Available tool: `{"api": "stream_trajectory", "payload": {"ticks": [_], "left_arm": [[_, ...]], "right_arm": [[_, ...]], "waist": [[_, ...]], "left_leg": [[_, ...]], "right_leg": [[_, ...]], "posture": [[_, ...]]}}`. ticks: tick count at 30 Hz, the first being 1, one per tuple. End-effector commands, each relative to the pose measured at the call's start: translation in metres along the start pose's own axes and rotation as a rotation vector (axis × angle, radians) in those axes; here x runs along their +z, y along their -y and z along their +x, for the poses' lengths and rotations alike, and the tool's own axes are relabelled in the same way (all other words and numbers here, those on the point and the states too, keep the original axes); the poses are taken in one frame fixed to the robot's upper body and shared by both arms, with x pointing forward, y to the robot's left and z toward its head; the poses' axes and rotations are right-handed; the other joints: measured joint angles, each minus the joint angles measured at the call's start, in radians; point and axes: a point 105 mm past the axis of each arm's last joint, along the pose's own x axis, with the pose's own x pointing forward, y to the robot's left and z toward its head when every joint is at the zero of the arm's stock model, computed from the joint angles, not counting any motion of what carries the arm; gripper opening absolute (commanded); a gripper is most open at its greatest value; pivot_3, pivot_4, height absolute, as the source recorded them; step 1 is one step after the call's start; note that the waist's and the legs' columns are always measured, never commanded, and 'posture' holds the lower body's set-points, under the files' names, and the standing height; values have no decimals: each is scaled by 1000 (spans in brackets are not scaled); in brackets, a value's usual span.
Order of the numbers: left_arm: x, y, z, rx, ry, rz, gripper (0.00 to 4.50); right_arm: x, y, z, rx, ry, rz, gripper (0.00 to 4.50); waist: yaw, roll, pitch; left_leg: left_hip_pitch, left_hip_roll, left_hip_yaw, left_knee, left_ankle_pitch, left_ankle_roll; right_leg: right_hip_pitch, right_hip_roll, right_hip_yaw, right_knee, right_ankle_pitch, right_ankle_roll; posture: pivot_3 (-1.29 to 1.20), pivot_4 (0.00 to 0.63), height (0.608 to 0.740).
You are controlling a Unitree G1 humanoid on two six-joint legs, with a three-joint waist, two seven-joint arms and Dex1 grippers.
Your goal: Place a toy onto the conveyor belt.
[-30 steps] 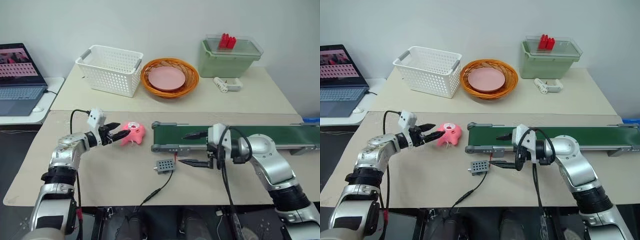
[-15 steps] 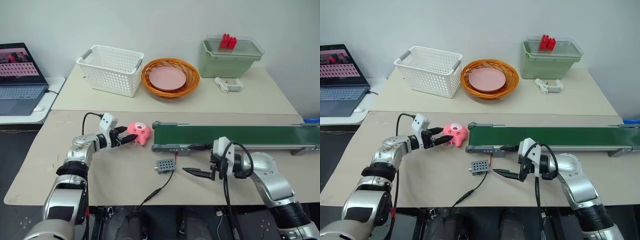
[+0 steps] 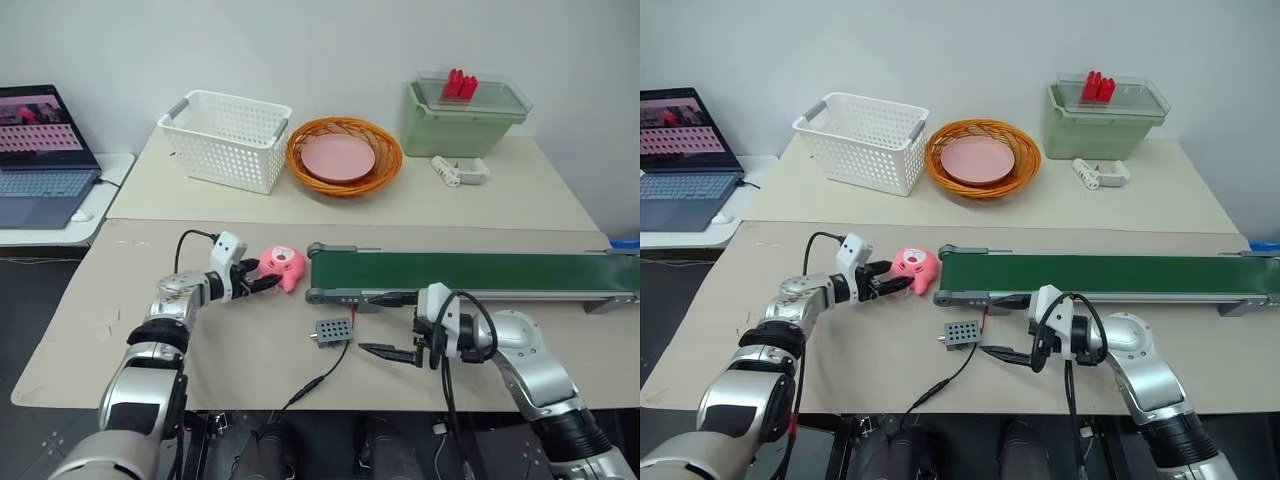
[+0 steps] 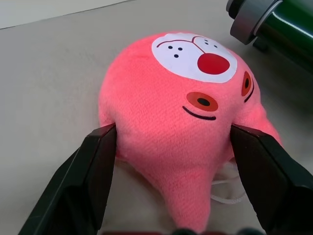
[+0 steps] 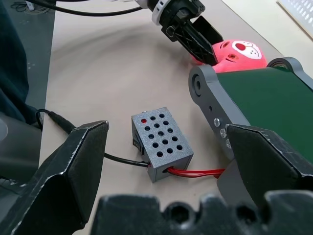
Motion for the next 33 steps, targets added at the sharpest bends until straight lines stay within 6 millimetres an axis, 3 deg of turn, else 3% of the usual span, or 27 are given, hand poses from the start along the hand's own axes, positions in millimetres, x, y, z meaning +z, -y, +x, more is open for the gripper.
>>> {"api": "stream_trajectory", "payload": {"ticks": [1, 3, 6, 12, 21, 29, 33], "left_arm": [[2, 2, 5, -8, -5, 13, 3793], [2, 2, 5, -9, -1, 9, 3793], [2, 2, 5, -10, 1, 5, 3064], [1, 3, 7, -12, -6, 8, 966], [3, 0, 9, 43, 26, -9, 966], [56, -31, -14, 269, 266, -25, 966], [85, -13, -16, 204, 350, 44, 966]], "right_arm": [[11, 5, -1, -26, 28, -47, 4500], [11, 6, -1, -32, 28, -45, 4500], [10, 7, -1, -37, 22, -43, 4500], [8, 8, -1, -53, 19, -39, 4500], [6, 8, 0, -75, 15, -29, 4500], [4, 6, -3, -89, 10, -17, 4500], [3, 6, -3, -93, 9, -11, 4500]], "waist": [[0, 0, 0], [0, 0, 0], [0, 0, 0], [0, 0, 0], [0, 0, 0], [-2, 0, 0], [-2, 0, 0]], "left_leg": [[0, 0, 0, 0, 0, 0], [0, 0, 0, 0, 0, 0], [0, 0, 0, 0, 0, 0], [0, 0, 0, 0, 0, 0], [3, 0, 0, 0, -1, 1], [4, 0, -1, 0, -1, 2], [4, 0, -1, 0, -1, 1]], "right_leg": [[0, 0, 0, 0, 0, 0], [0, 0, 0, 0, 0, 0], [0, 0, 0, 0, 0, 0], [0, 0, 0, 0, 0, 0], [4, 0, 0, -1, 0, 0], [4, -1, 0, -1, 0, 0], [4, -1, 0, -1, 0, 0]], "posture": [[0, 150, 740], [0, 150, 740], [0, 150, 740], [0, 150, 740], [0, 150, 740], [0, 150, 740], [0, 150, 740]]}}
